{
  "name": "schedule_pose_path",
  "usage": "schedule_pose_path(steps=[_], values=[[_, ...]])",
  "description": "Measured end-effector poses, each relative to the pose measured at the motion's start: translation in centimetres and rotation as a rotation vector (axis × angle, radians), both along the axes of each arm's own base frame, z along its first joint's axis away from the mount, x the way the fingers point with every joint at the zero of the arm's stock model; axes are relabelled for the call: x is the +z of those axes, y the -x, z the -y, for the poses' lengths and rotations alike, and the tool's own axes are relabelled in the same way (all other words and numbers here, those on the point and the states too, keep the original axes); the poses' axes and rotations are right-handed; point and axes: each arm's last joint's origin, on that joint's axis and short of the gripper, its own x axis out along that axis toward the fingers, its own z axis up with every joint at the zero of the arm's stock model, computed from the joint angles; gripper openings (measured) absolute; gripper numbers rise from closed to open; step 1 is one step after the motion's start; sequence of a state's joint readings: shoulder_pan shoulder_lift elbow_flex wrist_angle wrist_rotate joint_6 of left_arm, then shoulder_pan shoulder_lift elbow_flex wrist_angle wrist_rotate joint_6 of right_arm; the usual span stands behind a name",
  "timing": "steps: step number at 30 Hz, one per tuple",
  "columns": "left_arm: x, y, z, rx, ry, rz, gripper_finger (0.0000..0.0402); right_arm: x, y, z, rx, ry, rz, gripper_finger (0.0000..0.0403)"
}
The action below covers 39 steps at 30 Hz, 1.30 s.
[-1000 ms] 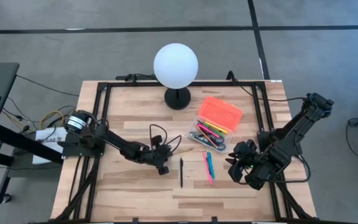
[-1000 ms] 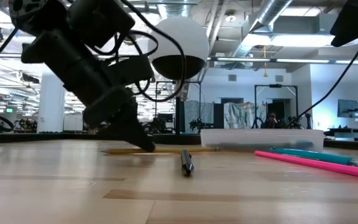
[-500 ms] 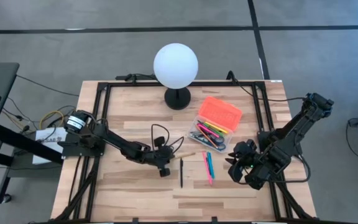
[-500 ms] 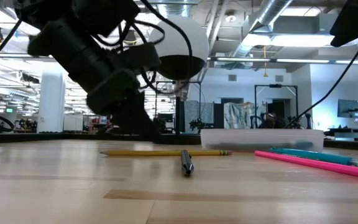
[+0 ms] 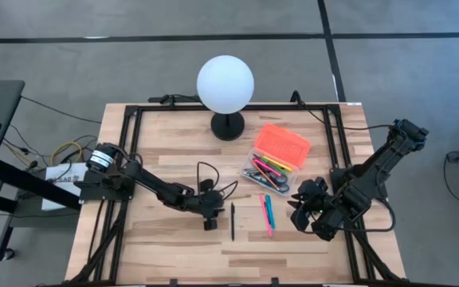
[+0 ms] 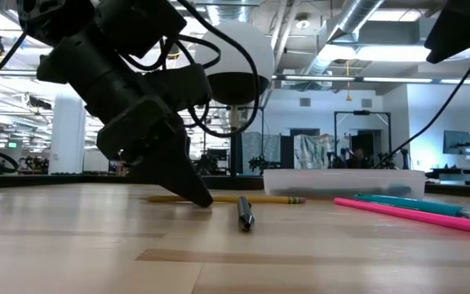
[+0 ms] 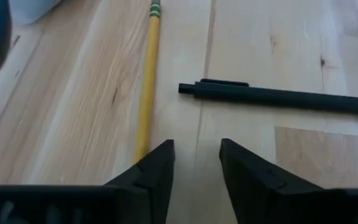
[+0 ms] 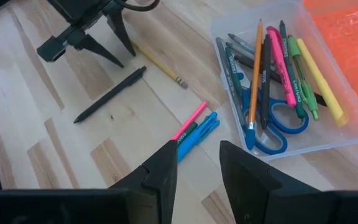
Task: Pick & place school supplies into a supply box
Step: Put the yellow pencil into the orange supply box
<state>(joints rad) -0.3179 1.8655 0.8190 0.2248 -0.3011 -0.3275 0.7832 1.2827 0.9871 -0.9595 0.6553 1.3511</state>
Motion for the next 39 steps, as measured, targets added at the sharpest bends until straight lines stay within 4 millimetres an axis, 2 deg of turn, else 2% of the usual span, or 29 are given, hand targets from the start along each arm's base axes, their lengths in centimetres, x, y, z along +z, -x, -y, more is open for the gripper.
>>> schedule_pose_path(steps=[7,12,19,25,30,33,37,39], values=[[1.3,-1.3,0.5,-0.032,-0.072,0.068,0.0126,0.0,0.0,0.0,0.003,-0.002,-0.001,0.0113],[1.8,-1.9,-0.2,-0.051,-0.127,0.069,0.0115,0.0,0.0,0.0,0.003,0.000,-0.003,0.0113],[0.7,-2.0,-2.5,-0.047,-0.104,-0.037,0.0117,0.0,0.0,0.0,0.008,0.006,-0.006,0.0113],[-0.2,-2.5,-3.2,-0.090,-0.032,-0.046,0.0117,0.0,0.0,-0.1,0.015,0.005,-0.003,0.0113],[-0.6,-2.2,-3.7,-0.010,0.000,-0.103,0.0111,0.0,0.0,-0.1,0.015,0.005,-0.003,0.0113],[-0.9,-1.8,-3.9,0.015,0.022,-0.167,0.0090,0.0,0.0,-0.1,0.016,0.006,-0.004,0.0113],[-1.0,-1.4,-3.9,0.016,0.015,-0.214,0.0024,0.0,-0.1,0.0,0.016,0.012,-0.007,0.0113],[-1.0,-1.3,-3.7,0.016,0.009,-0.217,0.0013,0.0,-0.1,0.1,0.012,0.013,-0.008,0.0113]])
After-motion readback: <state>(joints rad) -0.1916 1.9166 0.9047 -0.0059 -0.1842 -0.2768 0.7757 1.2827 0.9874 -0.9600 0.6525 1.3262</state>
